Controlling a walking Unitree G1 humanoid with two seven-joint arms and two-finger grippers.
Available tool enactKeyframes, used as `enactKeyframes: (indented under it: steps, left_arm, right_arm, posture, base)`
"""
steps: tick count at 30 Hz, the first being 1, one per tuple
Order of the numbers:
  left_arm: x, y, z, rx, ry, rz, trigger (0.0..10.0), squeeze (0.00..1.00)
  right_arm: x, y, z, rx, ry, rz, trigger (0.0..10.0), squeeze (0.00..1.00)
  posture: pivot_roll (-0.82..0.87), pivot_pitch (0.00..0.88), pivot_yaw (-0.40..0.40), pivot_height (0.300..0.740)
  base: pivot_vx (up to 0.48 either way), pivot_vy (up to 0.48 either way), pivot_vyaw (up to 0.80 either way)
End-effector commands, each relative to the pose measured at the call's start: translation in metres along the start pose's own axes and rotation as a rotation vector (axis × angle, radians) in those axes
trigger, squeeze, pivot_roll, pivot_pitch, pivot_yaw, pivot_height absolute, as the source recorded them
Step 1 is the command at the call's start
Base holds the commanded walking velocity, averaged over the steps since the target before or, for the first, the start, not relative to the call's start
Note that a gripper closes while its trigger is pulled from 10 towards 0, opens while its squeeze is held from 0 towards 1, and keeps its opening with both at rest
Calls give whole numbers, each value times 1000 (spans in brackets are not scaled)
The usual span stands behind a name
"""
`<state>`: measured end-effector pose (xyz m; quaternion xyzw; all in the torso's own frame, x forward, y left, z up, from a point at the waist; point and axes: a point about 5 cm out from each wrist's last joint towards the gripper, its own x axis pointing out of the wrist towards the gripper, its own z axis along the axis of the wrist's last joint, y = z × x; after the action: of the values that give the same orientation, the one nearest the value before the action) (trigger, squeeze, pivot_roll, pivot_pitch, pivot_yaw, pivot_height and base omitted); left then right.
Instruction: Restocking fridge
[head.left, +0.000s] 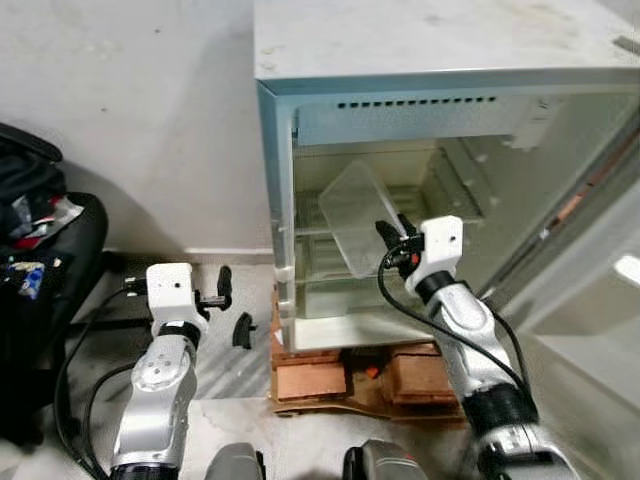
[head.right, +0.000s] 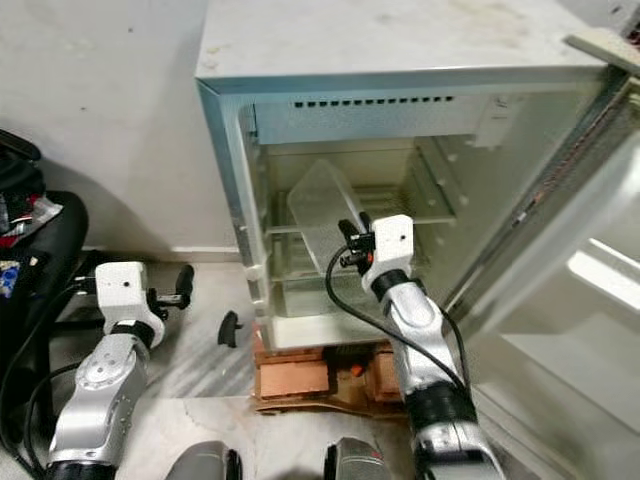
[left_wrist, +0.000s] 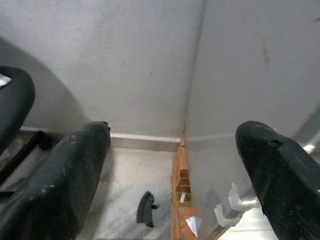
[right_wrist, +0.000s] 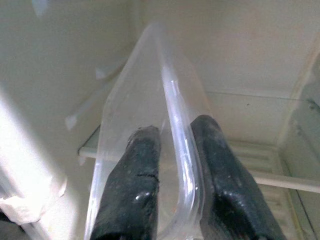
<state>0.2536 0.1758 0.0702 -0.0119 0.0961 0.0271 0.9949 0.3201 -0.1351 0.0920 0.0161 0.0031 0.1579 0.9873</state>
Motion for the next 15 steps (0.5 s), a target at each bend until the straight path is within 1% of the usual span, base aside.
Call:
enactKeyframes:
  steps: [1, 2, 3, 5, 6, 8, 12, 15]
  left_arm:
    - [-4, 5, 0, 4, 10, 18, 10000, 0]
    - [-7, 7, 0, 2, 16, 26, 10000, 0]
    - [-7, 7, 0, 2, 16, 26, 10000, 0]
    - [-16, 11, -1, 0, 23, 43, 10000, 0]
    - [-16, 11, -1, 0, 23, 43, 10000, 0]
    - [-22, 11, 4, 14, 21, 26, 10000, 0]
    - [-26, 7, 7, 28, 24, 14, 10000, 0]
    - [-34, 10, 14, 24, 18, 33, 10000, 0]
  right_arm:
    - [6, -1, 1, 15, -3, -15, 10000, 0]
    - [14, -1, 0, 32, 9, -26, 10000, 0]
    - [14, -1, 0, 32, 9, -26, 10000, 0]
    - [23, 4, -3, 64, 41, -36, 10000, 0]
    - [23, 4, -3, 64, 41, -36, 10000, 0]
    - [33, 13, -2, 66, 55, -19, 10000, 0]
    - [41, 17, -2, 95, 71, -30, 10000, 0]
    - [47, 16, 2, 152, 75, -63, 10000, 0]
  posture:
    - [135, 124, -24, 740]
    - [142, 137, -24, 740]
    - [142, 137, -24, 740]
    - [157, 147, -24, 740]
    - [157, 147, -24, 740]
    - [166, 167, -15, 740]
    - [211, 195, -22, 740]
    - [253, 224, -39, 740]
  base:
    - [0, 0, 0]
    - [0, 0, 0]
    - [0, 0, 0]
    - [0, 0, 0]
    - [0, 0, 0]
    - [0, 0, 0]
    - [0, 0, 0]
    - [0, 0, 0]
